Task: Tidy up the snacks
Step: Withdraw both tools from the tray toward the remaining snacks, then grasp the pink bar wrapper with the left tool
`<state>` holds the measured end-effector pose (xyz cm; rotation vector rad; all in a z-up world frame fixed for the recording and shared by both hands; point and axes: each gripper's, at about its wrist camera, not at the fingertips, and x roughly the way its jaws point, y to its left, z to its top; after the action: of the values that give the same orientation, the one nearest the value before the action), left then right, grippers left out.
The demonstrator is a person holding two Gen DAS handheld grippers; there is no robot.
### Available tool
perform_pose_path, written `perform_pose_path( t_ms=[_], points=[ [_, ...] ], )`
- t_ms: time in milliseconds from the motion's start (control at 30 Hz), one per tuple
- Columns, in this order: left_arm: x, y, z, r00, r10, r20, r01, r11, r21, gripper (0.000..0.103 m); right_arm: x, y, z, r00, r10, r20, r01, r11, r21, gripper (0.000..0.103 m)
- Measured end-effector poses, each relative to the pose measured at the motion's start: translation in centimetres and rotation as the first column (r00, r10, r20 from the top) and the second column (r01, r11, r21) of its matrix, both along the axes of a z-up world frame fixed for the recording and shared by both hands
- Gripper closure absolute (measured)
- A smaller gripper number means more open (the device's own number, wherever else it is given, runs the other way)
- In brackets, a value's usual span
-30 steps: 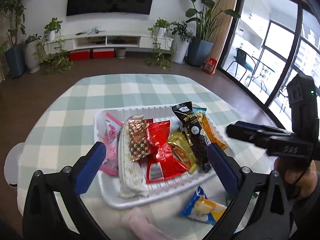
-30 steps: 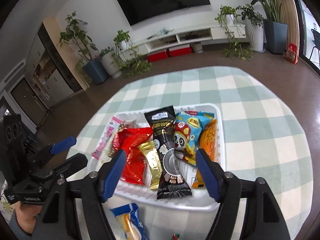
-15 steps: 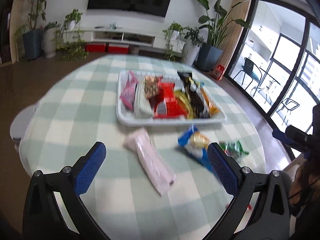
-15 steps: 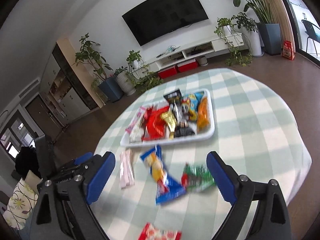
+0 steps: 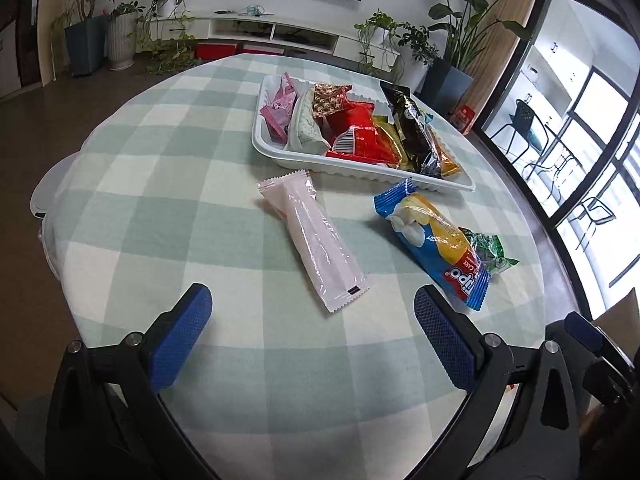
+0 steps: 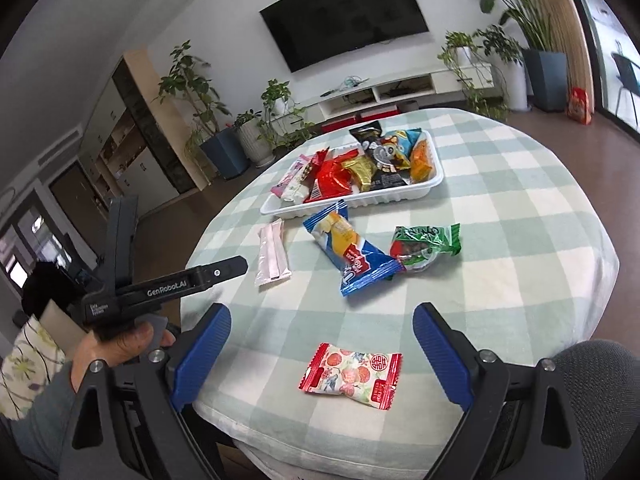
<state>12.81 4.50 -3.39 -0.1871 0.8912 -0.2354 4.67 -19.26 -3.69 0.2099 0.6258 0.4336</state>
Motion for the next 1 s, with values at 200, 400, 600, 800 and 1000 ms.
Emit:
perform_pose_path(
  t_ms=[200, 400, 600, 800, 1000],
  points=[
    [0.5, -0.2, 0.1, 1.000, -0.025, -0.006, 0.025, 0.999, 0.023, 0.000, 0.3, 0.7, 0.0, 0.996, 0.081, -0.027, -0.084, 0.985, -0.152, 0.013],
    [3.9, -1.7, -0.3, 0.999, -0.019, -0.050, 0.023, 0.996, 0.089, 0.000, 2.6, 0.7, 1.2, 0.998, 0.065, -0.006, -0.065, 0.976, -0.206, 0.020],
    [7.5, -2.4, -1.5, 0.995, 0.006, -0.095, 0.006, 0.992, 0.128, 0.001, 2.9, 1.3, 0.7, 0.997, 0.075, -0.013, -0.076, 0.982, -0.173, 0.020],
    [9.3, -2.6, -2.9, 0.993, 0.005, -0.122, 0.016, 0.985, 0.170, 0.021, 3.4, 1.1, -0.3, 0.996, 0.074, -0.043, -0.079, 0.986, -0.146, 0.020],
    [9.6, -2.6, -2.9, 0.994, -0.029, -0.103, 0.051, 0.974, 0.223, 0.055, 4.1, 0.9, -0.3, 0.997, 0.066, -0.047, -0.073, 0.986, -0.148, 0.020]
  ],
)
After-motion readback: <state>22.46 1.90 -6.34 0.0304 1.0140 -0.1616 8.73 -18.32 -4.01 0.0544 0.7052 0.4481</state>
